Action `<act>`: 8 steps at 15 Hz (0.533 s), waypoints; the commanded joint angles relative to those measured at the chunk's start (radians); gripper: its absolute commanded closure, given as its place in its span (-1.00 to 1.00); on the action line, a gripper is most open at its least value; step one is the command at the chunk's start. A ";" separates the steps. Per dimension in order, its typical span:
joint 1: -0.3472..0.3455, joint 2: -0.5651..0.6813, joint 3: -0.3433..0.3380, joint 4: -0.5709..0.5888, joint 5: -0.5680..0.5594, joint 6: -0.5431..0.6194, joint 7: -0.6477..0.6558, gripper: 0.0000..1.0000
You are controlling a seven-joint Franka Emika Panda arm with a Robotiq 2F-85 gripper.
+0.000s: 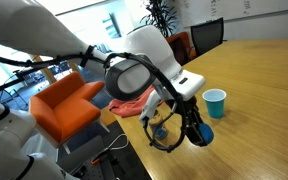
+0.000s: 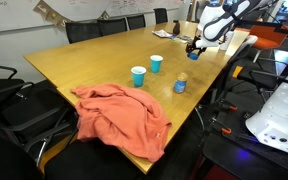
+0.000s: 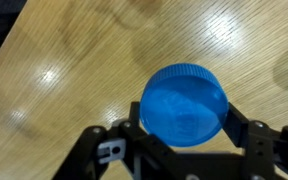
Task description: Remove the lid from the blue bottle
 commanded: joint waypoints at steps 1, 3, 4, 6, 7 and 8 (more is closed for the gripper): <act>0.041 0.029 -0.043 0.016 0.023 0.005 0.007 -0.09; 0.055 0.097 -0.070 0.050 0.012 0.038 0.069 -0.09; 0.063 0.132 -0.080 0.067 0.024 0.042 0.085 -0.09; 0.081 0.196 -0.105 0.088 0.038 0.086 0.107 -0.09; 0.093 0.228 -0.120 0.101 0.048 0.105 0.115 -0.09; 0.103 0.266 -0.132 0.116 0.073 0.132 0.109 -0.09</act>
